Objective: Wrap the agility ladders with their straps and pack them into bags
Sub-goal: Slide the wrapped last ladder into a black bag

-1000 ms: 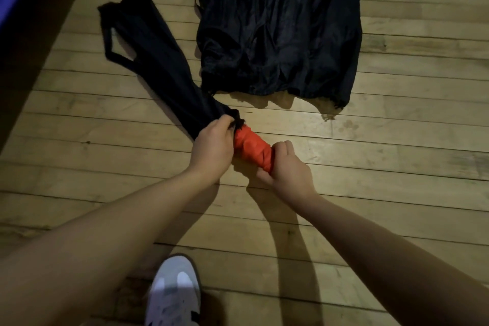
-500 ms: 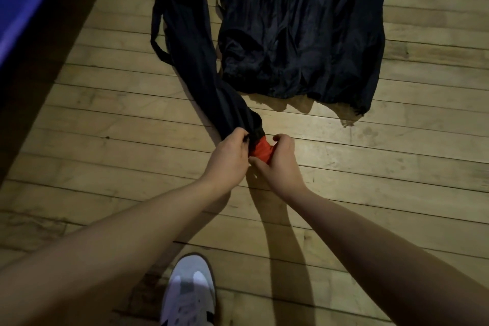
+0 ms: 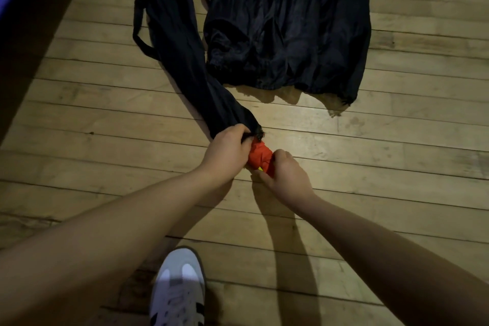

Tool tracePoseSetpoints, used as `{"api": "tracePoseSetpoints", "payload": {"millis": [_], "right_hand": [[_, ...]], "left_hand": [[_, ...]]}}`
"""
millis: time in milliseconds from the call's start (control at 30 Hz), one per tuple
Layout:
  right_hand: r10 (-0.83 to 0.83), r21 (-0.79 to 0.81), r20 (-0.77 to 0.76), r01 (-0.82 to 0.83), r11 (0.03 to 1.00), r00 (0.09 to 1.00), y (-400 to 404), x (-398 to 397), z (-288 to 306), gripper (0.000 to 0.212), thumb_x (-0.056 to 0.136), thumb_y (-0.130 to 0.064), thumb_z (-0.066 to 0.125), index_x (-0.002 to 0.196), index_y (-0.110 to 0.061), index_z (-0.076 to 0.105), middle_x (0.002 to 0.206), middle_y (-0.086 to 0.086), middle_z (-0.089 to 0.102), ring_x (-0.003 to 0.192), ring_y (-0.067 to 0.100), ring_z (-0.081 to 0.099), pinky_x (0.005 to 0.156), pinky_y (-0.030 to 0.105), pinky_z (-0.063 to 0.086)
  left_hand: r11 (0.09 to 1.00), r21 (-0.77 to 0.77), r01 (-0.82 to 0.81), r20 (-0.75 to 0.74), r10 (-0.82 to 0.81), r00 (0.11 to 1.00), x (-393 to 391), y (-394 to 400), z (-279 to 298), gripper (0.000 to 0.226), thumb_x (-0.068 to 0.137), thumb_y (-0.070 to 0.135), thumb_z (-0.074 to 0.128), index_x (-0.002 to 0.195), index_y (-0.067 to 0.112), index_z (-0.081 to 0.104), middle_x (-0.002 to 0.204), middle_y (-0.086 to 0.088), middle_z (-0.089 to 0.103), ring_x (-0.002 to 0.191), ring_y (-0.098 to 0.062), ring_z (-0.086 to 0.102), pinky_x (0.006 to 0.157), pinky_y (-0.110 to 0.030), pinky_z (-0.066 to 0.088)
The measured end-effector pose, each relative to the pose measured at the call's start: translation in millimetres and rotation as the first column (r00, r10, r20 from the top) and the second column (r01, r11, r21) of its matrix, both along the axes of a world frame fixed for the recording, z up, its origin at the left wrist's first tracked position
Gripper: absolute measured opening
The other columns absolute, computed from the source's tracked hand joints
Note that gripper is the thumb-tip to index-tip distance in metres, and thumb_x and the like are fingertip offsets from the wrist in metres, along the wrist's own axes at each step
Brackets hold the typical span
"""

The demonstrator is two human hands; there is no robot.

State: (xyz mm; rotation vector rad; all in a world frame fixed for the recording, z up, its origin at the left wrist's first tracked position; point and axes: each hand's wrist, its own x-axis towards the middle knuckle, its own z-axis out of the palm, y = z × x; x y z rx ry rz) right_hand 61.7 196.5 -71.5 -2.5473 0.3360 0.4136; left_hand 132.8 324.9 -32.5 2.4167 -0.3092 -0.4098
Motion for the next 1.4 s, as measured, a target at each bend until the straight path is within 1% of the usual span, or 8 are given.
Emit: {"api": "tracePoseSetpoints", "payload": {"millis": [233, 400, 533, 667, 867, 1067, 1200, 1400], "right_hand": [[-0.153, 0.327, 0.05, 0.129, 0.936, 0.987, 5, 28, 4, 0.032, 0.085, -0.025, 0.071, 0.106, -0.006, 0.058, 0.094, 0.004, 0.06, 0.088, 0.02, 0.058, 0.068, 0.024, 0.042], [0.005, 0.109, 0.175, -0.024, 0.994, 0.985, 10, 37, 7, 0.031, 0.088, -0.027, 0.066, 0.112, -0.011, 0.054, 0.104, 0.0, 0.054, 0.09, 0.017, 0.056, 0.067, 0.029, 0.047], [0.111, 0.104, 0.294, -0.148, 0.984, 0.949, 9, 50, 10, 0.04, 0.085, -0.017, 0.067, 0.122, -0.017, 0.051, 0.121, 0.0, 0.043, 0.099, 0.014, 0.05, 0.063, 0.026, 0.047], [0.239, 0.108, 0.341, -0.29, 0.951, 0.909, 10, 53, 10, 0.02, 0.089, -0.006, 0.058, 0.108, -0.009, 0.064, 0.117, 0.004, 0.056, 0.099, 0.02, 0.058, 0.072, 0.034, 0.052], [0.169, 0.266, 0.361, -0.276, 0.924, 0.917, 9, 50, 16, 0.018, 0.093, 0.0, 0.051, 0.106, -0.006, 0.06, 0.097, 0.007, 0.065, 0.089, 0.021, 0.06, 0.073, 0.027, 0.046], [0.29, 0.097, 0.347, -0.341, 0.935, 0.892, 7, 51, 18, 0.039, 0.088, 0.005, 0.05, 0.123, -0.006, 0.06, 0.101, 0.015, 0.064, 0.094, 0.028, 0.056, 0.08, 0.037, 0.046], [0.417, -0.092, 0.306, -0.409, 0.908, 0.856, 12, 45, 14, 0.028, 0.085, 0.0, 0.053, 0.11, -0.007, 0.063, 0.081, 0.013, 0.06, 0.073, 0.031, 0.055, 0.056, 0.031, 0.035], [0.41, -0.176, 0.223, -0.377, 0.909, 0.884, 8, 47, 20, 0.017, 0.09, -0.011, 0.049, 0.102, -0.009, 0.061, 0.081, 0.009, 0.06, 0.075, 0.029, 0.056, 0.056, 0.029, 0.029]], "left_hand": [[0.999, -0.04, -0.004, -0.059, 0.002, 0.998, 1, 5, 6, 0.02, 0.101, 0.017, 0.045, 0.111, 0.012, 0.062, 0.093, -0.003, 0.065, 0.081, -0.017, 0.061, 0.068, -0.027, 0.048], [0.999, -0.041, 0.003, -0.148, -0.009, 0.989, -9, 25, -3, 0.012, 0.101, 0.016, 0.043, 0.105, 0.013, 0.054, 0.082, 0.001, 0.057, 0.068, -0.009, 0.054, 0.055, -0.02, 0.039], [0.999, 0.033, 0.043, -0.204, -0.035, 0.978, -16, 32, -7, 0.038, 0.09, 0.025, 0.061, 0.119, 0.018, 0.038, 0.101, -0.001, 0.056, 0.084, -0.014, 0.059, 0.069, -0.03, 0.052], [0.92, 0.357, 0.163, -0.09, -0.14, 0.986, -28, 29, -14, 0.09, 0.071, 0.051, 0.076, 0.134, 0.018, 0.02, 0.126, -0.006, 0.044, 0.117, -0.025, 0.047, 0.096, -0.04, 0.045], [0.868, 0.485, 0.106, 0.009, -0.125, 0.992, -13, 19, -17, 0.094, 0.08, 0.04, 0.072, 0.143, 0.013, 0.008, 0.131, -0.012, 0.04, 0.117, -0.03, 0.047, 0.091, -0.04, 0.047], [0.892, 0.441, 0.106, 0.083, -0.157, 0.984, -3, 33, -9, 0.083, 0.087, 0.021, 0.065, 0.148, 0.01, 0.008, 0.131, -0.011, 0.04, 0.118, -0.027, 0.043, 0.088, -0.036, 0.045], [0.82, 0.564, 0.1, 0.177, -0.238, 0.955, 18, 47, 2, 0.076, 0.086, 0.011, 0.062, 0.146, 0.008, 0.015, 0.127, -0.013, 0.043, 0.113, -0.029, 0.043, 0.088, -0.037, 0.043], [0.748, 0.649, 0.138, 0.073, -0.242, 0.967, 20, 66, 3, 0.079, 0.088, 0.007, 0.056, 0.149, 0.021, 0.008, 0.134, -0.019, 0.024, 0.108, -0.034, 0.047, 0.08, -0.036, 0.047]]}}
